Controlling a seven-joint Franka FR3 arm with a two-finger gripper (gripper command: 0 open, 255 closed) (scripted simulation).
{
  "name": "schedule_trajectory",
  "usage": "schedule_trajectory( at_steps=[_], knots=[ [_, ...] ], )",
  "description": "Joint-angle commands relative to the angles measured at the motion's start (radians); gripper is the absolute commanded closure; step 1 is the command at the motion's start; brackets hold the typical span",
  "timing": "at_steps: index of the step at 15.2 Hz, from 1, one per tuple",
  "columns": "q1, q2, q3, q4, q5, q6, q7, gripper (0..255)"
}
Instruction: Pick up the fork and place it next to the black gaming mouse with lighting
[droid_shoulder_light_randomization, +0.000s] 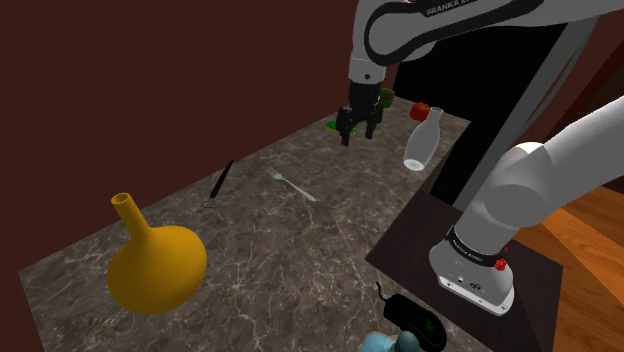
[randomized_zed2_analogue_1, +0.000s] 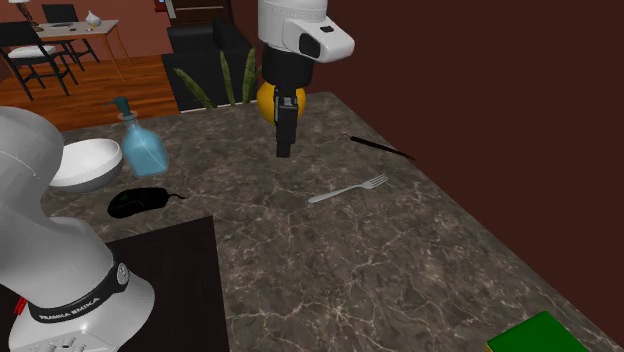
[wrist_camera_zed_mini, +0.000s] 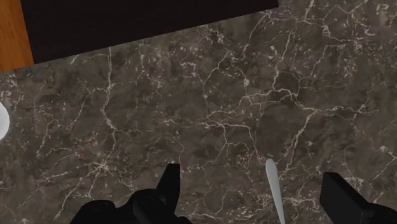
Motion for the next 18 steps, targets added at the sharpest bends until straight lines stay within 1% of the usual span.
schedule_trajectory(
  at_steps=[1,6,10,14,18],
  knots=[
    [0.004,0.070,0.018,0.010,0.000,0.078,0.015,0],
    [0.008,0.252,0.054,0.065,-0.023,0.242,0.056,0],
    [0.012,0.405,0.074,0.135,-0.062,0.352,0.099,0],
    [0.022,0.559,0.082,0.227,-0.118,0.439,0.152,0],
    [0.044,0.712,0.074,0.340,-0.182,0.501,0.206,0]
  ],
)
